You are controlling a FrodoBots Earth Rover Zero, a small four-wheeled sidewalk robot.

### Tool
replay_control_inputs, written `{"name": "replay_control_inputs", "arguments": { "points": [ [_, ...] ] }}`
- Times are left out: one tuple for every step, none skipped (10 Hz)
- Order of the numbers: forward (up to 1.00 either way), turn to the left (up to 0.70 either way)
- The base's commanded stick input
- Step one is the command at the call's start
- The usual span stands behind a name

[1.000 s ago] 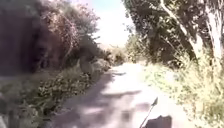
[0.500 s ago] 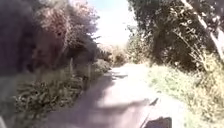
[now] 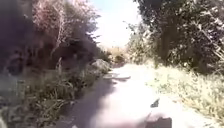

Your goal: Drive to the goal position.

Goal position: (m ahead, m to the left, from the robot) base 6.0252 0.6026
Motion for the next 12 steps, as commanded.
{"name": "replay_control_inputs", "arguments": {
  "points": [
    [1.0,0.0],
    [1.0,0.0],
    [1.0,0.0],
    [1.0,0.0],
    [1.0,0.0],
    [1.0,0.0],
    [1.0,0.0],
    [1.0,0.0],
    [1.0,0.0],
    [1.0,0.0],
    [1.0,0.0],
    [1.0,0.0]
  ]
}}
